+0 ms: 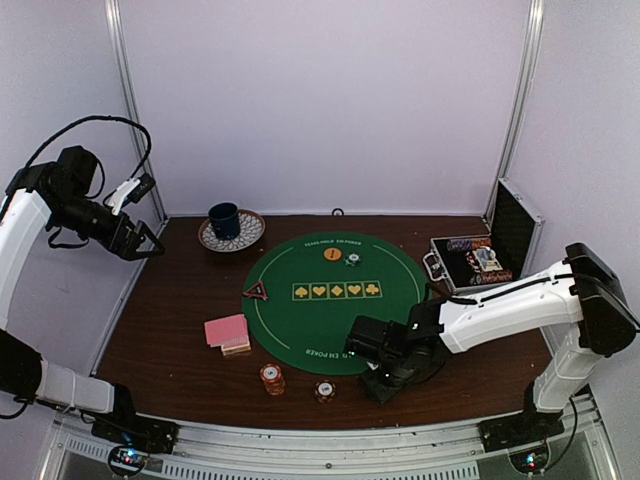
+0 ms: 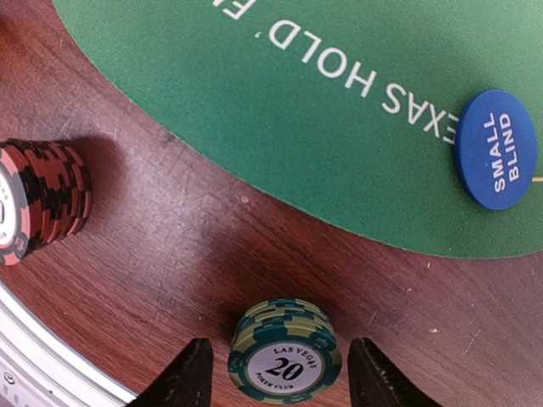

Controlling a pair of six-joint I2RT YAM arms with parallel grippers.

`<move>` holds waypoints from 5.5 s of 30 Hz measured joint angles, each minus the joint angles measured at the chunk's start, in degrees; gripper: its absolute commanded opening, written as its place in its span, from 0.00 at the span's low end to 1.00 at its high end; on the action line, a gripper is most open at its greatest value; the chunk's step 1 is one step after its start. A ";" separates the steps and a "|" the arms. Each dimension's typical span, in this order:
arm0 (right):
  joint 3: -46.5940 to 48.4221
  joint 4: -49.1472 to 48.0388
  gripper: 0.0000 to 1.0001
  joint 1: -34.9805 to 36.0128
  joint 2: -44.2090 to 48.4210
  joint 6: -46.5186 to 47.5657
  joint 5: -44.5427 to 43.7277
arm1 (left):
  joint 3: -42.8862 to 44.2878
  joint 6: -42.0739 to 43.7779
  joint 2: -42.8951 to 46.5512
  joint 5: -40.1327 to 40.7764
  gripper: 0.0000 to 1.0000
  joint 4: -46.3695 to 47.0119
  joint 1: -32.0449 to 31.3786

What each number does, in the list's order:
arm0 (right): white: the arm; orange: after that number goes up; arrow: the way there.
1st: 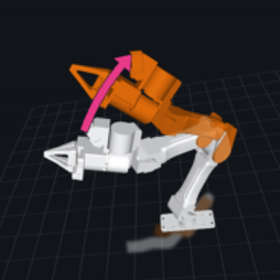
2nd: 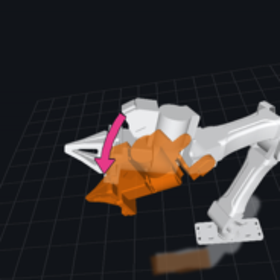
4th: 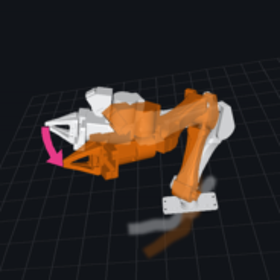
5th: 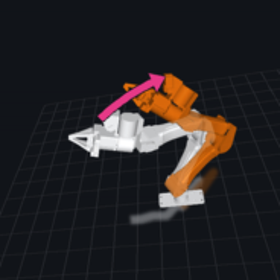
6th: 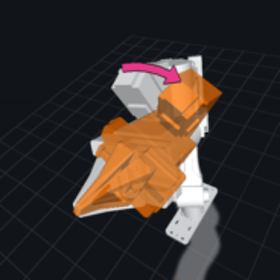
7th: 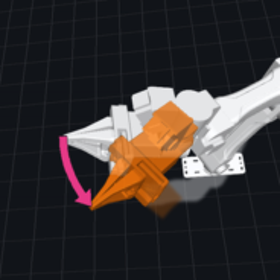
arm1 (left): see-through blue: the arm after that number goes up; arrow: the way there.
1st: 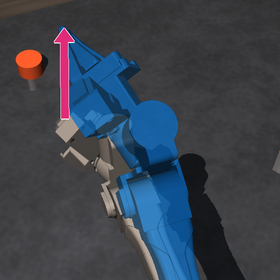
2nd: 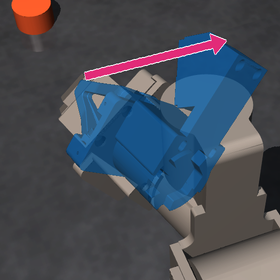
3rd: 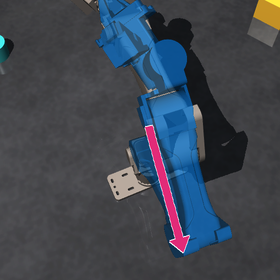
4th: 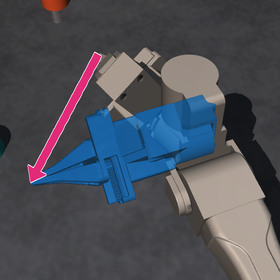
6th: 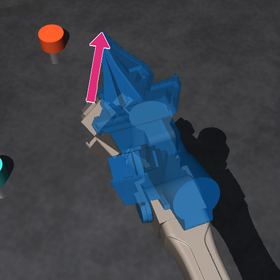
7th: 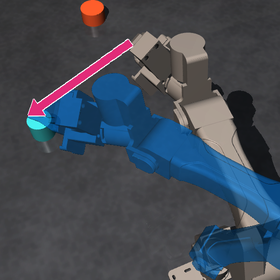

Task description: Distribute texas hold em gaming equipment

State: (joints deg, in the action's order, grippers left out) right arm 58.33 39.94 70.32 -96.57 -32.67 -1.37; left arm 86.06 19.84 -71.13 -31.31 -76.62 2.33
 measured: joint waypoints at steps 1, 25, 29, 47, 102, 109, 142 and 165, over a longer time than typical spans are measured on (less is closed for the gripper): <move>-0.09 -0.07 0.53 0.00 0.00 0.00 0.00 | 0.00 0.00 0.00 0.00 0.98 -0.02 0.00; 1.99 3.08 0.14 0.00 0.13 0.61 -0.76 | 0.63 0.00 0.00 0.02 0.98 -0.07 0.00; 8.02 6.64 0.14 0.00 0.13 1.57 -1.81 | 0.63 0.00 0.00 0.02 0.98 -0.07 0.00; 56.46 10.38 0.11 -4.35 -33.40 9.33 -3.39 | 0.63 0.22 0.00 0.00 0.98 -0.04 0.11; 54.16 1.33 1.00 -10.88 -21.59 12.24 -9.16 | -0.44 0.26 0.81 -0.72 0.98 -0.20 0.11; 36.02 -1.81 1.00 -12.66 -6.64 4.28 -13.18 | -0.37 0.28 1.33 0.04 0.98 -0.46 0.11; 3.08 -0.33 0.94 0.52 0.33 -5.14 -1.97 | -0.22 -0.28 1.73 -0.85 0.98 0.13 0.11; -3.19 -4.46 0.78 -1.51 0.31 -6.58 0.15 | -0.24 -0.26 1.70 -0.92 0.98 0.13 0.11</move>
State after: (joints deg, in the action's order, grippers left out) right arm 55.13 35.48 68.82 -96.27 -39.24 -1.21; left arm 85.82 19.57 -69.43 -32.23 -76.49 2.44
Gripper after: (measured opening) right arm 0.817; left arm 0.976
